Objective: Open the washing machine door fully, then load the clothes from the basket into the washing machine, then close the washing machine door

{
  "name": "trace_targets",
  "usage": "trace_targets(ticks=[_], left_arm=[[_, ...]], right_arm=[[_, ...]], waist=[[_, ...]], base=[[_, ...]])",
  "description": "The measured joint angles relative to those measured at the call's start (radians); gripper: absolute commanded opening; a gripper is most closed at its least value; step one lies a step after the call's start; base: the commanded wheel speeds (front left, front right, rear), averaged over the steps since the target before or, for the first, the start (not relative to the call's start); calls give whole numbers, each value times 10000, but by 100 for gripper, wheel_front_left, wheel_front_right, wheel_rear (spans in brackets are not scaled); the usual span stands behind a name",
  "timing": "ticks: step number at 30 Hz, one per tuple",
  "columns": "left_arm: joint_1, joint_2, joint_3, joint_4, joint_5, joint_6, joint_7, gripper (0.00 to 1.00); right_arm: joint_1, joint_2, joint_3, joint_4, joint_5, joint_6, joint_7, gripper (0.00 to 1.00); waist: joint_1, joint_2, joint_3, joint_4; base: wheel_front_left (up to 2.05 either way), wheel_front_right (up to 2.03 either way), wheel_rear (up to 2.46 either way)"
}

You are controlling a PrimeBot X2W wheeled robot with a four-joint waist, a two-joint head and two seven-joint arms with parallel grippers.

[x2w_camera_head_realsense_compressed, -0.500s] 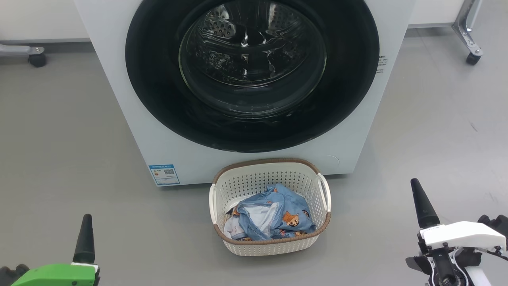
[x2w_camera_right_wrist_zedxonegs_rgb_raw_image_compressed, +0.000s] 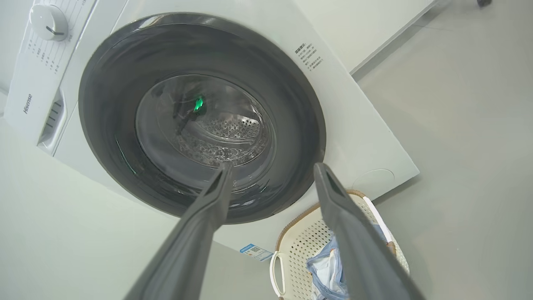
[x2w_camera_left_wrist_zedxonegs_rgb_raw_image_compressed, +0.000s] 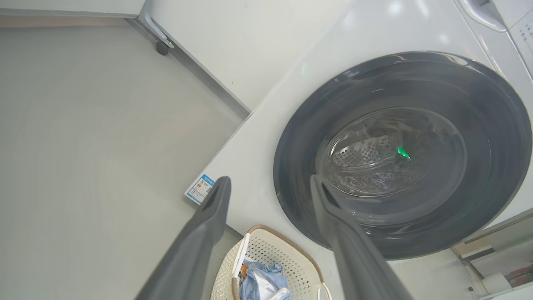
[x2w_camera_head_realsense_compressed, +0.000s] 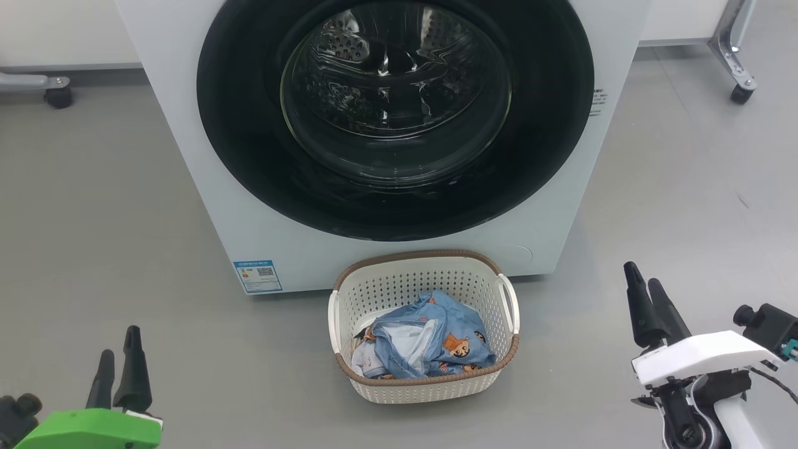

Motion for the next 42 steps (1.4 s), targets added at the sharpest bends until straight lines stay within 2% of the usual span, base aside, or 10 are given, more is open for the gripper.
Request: trace_targets(ticks=[10,26,42], left_arm=[[193,171,-113,-199,2297,90,-263,100],[480,230,4,-391,5125,357,-698,100],[803,222,389,-405,7494,385,-1066,100]], right_arm=[[-46,-253,633,-54,-2084,0,-244,100],[-71,-431,1141,397,-4684,-113,-706,100],[-71,-403,1016,711,-6824,-558,-1116,100]], waist=[[0,0,-23,-16],[0,0,25,-30],[0,0,75,-119]], base=[[0,0,0],[0,0,0],[0,0,0]])
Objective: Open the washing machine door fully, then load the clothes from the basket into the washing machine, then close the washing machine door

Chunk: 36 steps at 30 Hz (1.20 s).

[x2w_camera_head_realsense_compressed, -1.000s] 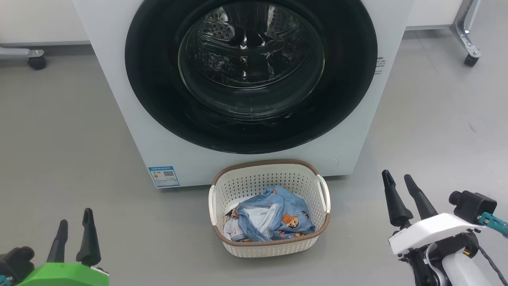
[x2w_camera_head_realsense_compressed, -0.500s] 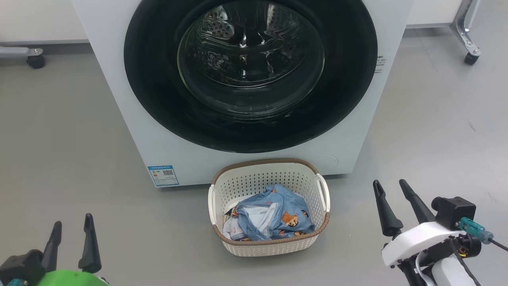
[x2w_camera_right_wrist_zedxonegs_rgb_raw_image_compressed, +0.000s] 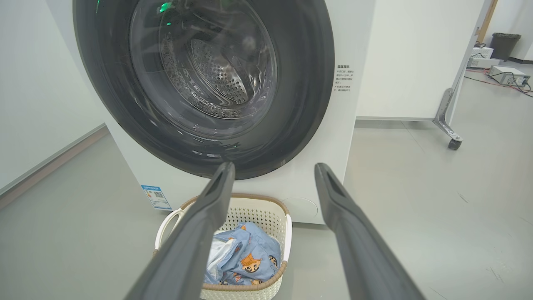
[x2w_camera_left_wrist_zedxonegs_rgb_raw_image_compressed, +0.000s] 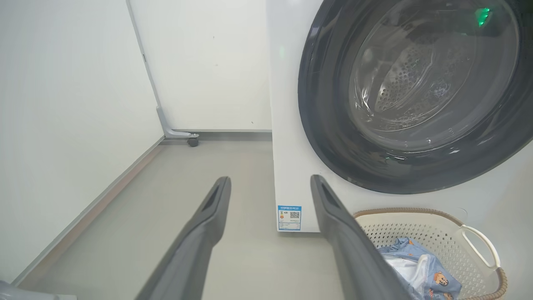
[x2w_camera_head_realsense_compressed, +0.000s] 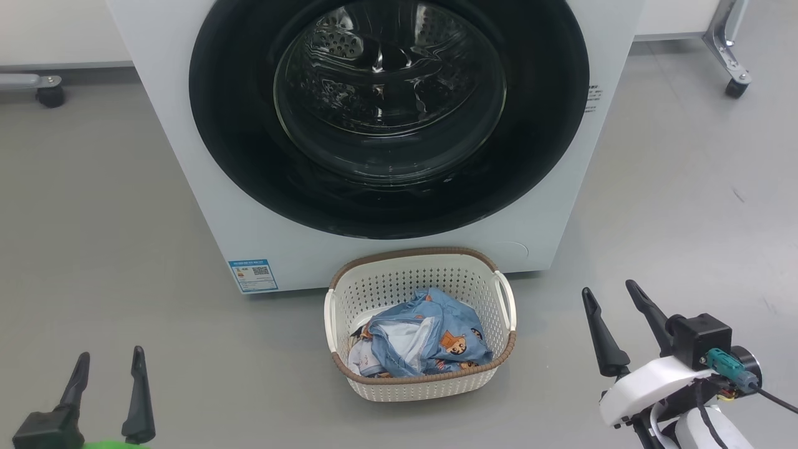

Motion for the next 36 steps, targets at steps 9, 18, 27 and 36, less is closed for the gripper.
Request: trace_targets(ticks=[9,18,27,36], left_arm=[[75,4,265,58,1221,-44,-251,100],[84,-10,458,132,1411,-132,-251,100],[83,-142,573,251,1417,-224,-253,100],[82,-194,656,242,1542,-274,-253,100]], right_arm=[[2,215,-493,182,-830,-349,-213,100],[3,240,-876,288,-986,-414,-265,100],[3,253,-1131,399,-1175,-364,-265,100],[3,399,-1248,433,-1335,-222,-265,100]], waist=[[0,0,11,-70],[0,0,27,-104],[0,0,25,-125],[0,0,22,-139]], base=[[0,0,0],[0,0,0],[0,0,0],[2,2,-5]])
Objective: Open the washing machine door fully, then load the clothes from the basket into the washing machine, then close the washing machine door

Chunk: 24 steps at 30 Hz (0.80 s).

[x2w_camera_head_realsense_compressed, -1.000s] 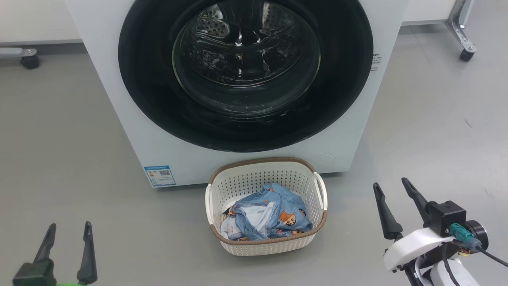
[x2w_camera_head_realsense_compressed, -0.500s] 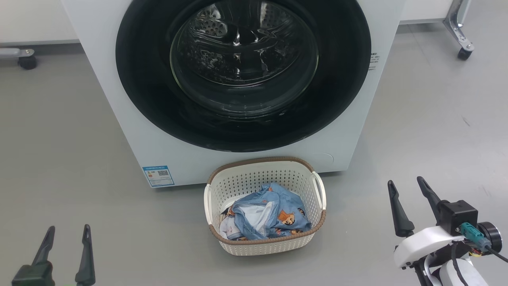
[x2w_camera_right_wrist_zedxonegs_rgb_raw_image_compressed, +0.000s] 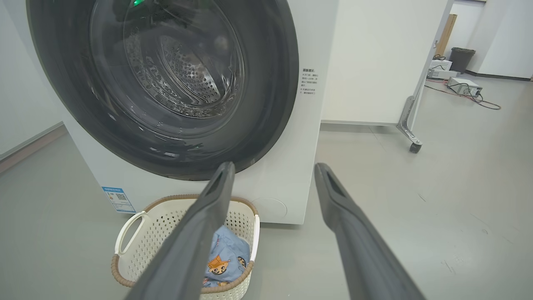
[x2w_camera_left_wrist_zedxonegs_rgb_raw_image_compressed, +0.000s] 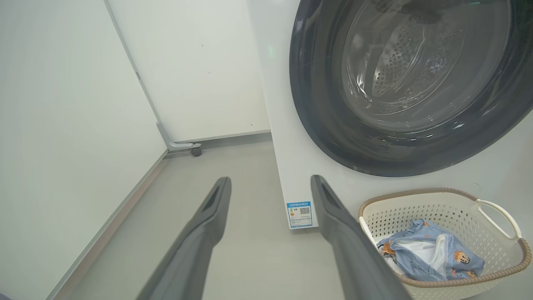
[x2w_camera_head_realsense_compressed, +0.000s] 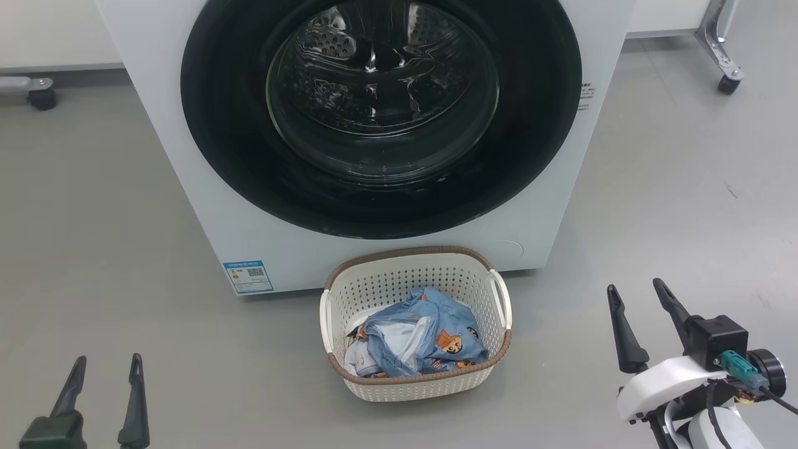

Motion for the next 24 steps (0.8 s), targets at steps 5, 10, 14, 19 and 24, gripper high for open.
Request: trace_targets(ticks=[5,10,14,19,24], left_arm=[[-1,-31,128,-6,77,-44,0,100],[-1,-44,217,-10,79,-48,0,100],[-2,-50,267,-13,134,-52,0,100],[-3,-77,301,-36,148,-82,0,100],[-3,-92,364,-42,153,-127,0,100]], right_arm=[[0,90,-71,31,-48,77,0,100],[1,142,-148,52,-92,98,0,100],[1,163,-194,58,-165,173,0,100],[1,207,-240,84,-192,178,0,100],[2,238,-307,109,-242,265,0,100]], waist=[[0,0,9,-5],[0,0,21,-15],[0,0,33,-25],[0,0,50,-33],[0,0,63,-35]], base=[[15,15,-31],[27,27,-54],[38,38,-76],[48,48,-97],[60,60,-121]])
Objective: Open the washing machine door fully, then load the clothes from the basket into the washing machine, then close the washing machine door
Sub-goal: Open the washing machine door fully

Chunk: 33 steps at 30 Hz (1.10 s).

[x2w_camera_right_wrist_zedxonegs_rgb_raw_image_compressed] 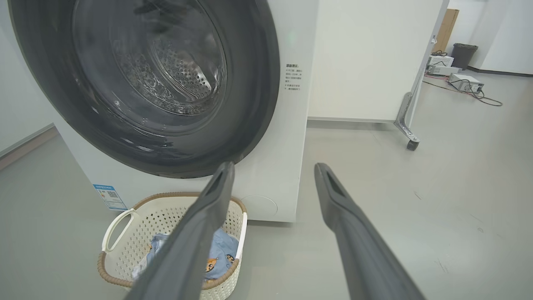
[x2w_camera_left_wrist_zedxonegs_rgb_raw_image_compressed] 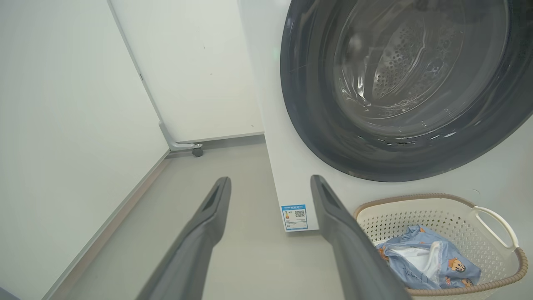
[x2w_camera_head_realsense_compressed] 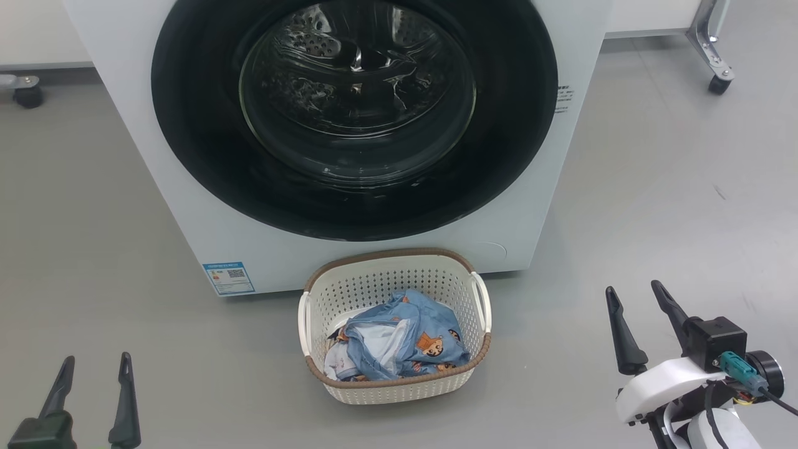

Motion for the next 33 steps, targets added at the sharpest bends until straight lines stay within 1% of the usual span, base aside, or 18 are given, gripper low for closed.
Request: trace_targets(ticks=[6,8,19,21,33], left_arm=[[0,-21,100,2,38,-8,0,100],[0,-27,107,4,40,-10,0,100],[-10,-190,213,-50,98,-10,-27,100],[-10,-192,222,-50,125,-12,-27,100],[-11,-251,224,-61,261,-44,-27,100]], right_arm=[[0,71,-58,12,-35,27,0,100],[0,84,-84,15,-75,86,0,100],[0,153,-211,67,-128,121,0,100],[0,161,-228,67,-159,176,0,100],[0,215,-324,69,-288,230,0,100]], waist=[[0,0,8,1],[0,0,10,2],[0,0,38,6],[0,0,39,5],[0,0,39,21]], base=[[73,73,-147],[83,83,-166],[88,88,-176],[78,78,-155],[61,61,-122]])
